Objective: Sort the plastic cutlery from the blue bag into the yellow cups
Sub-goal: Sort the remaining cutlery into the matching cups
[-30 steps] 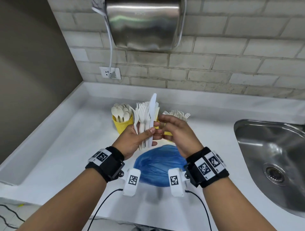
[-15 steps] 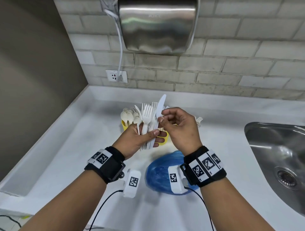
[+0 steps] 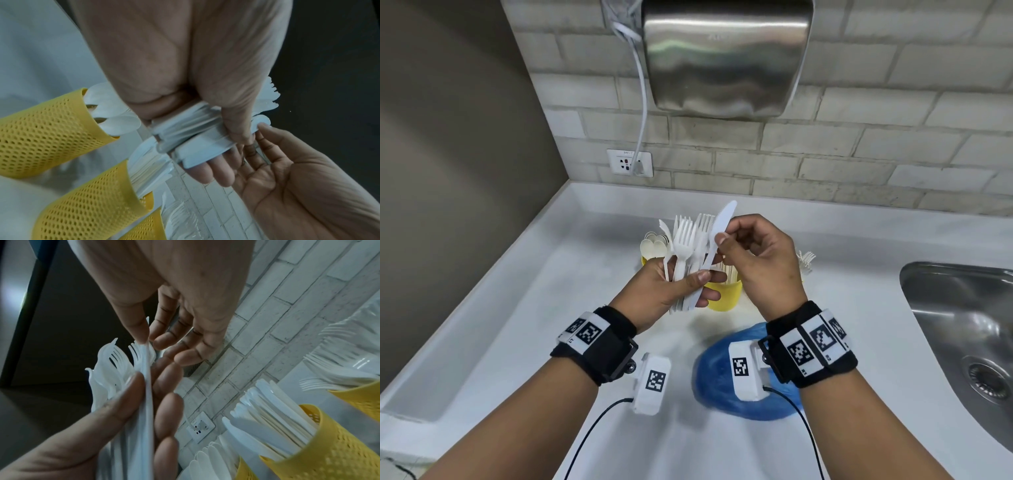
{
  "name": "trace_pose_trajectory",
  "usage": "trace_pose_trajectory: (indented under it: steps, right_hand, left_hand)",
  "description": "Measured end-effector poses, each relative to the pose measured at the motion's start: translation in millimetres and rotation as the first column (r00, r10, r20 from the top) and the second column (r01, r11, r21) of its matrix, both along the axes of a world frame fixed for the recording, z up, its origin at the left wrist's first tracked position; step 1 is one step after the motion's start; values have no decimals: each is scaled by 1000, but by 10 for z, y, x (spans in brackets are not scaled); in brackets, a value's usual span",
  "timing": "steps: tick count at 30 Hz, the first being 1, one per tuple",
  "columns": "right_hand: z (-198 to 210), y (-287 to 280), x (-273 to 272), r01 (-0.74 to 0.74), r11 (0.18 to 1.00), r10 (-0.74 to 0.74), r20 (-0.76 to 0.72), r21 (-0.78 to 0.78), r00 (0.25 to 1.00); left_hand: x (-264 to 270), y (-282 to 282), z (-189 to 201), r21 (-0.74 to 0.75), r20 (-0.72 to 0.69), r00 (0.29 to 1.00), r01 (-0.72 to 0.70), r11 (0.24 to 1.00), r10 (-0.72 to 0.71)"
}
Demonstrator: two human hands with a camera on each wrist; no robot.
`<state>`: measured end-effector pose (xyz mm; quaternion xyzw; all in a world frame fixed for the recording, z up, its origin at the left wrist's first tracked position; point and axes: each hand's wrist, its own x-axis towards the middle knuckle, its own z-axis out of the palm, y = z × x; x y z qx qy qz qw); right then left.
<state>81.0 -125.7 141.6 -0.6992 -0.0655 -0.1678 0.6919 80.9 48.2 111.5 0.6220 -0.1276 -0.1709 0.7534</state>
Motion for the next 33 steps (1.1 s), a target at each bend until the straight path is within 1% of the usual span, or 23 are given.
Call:
trace_pose_trajectory:
  steps: [3, 6, 11, 14, 19, 20, 22, 25, 27, 29, 30, 32, 33]
  right_hand:
    - [-7, -26, 12, -3, 1000, 3, -11, 27, 1000]
    - [-12, -55, 41, -12, 999, 14, -42, 46, 999]
    - [22, -84, 74, -55, 998, 56, -91, 11, 994]
    - [18, -100, 64, 19, 1000, -20, -69, -7, 997]
    - [39, -156, -2, 155, 987, -155, 15, 31, 988]
    - [49, -163, -23, 169, 986, -169, 49, 9, 984]
    - [56, -166, -53, 198, 974, -184, 128, -111, 975]
    - [80, -129, -100, 272, 900, -179, 280, -340, 943]
    - [106, -71, -121, 302, 860, -154, 355, -411, 922]
    - [137, 20, -125, 284, 833, -109, 362, -476, 926]
    - [146, 69, -126, 286, 803, -99, 357, -522, 929]
    - [145, 157, -120, 342, 722, -118, 379, -602, 918]
    - [139, 189, -111, 373, 694, -131, 400, -616, 907]
  left_hand:
    - [40, -19, -13, -17, -7, 1000, -18, 1000, 18]
    - [84, -39, -14, -34, -16, 1000, -7, 999, 7]
    - [137, -63, 5, -10, 23, 1000, -17, 1000, 17]
    - [165, -59, 10, 34, 72, 996, -59, 998, 56]
    - [230, -43, -12, 116, 100, 988, -126, 985, 114]
    - [239, -35, -13, 139, 106, 987, -135, 981, 121]
    - [238, -18, -10, 187, 122, 983, -162, 969, 140]
    - [198, -40, 3, 240, 137, 976, -198, 951, 168]
    - [184, -65, -4, 291, 178, 963, -247, 924, 202]
    - [189, -90, -26, 356, 256, 940, -309, 882, 226]
    - [199, -94, -40, 381, 300, 927, -333, 863, 225]
    - [217, -93, -69, 407, 328, 913, -368, 836, 242]
    - [216, -102, -70, 418, 332, 907, -387, 822, 258]
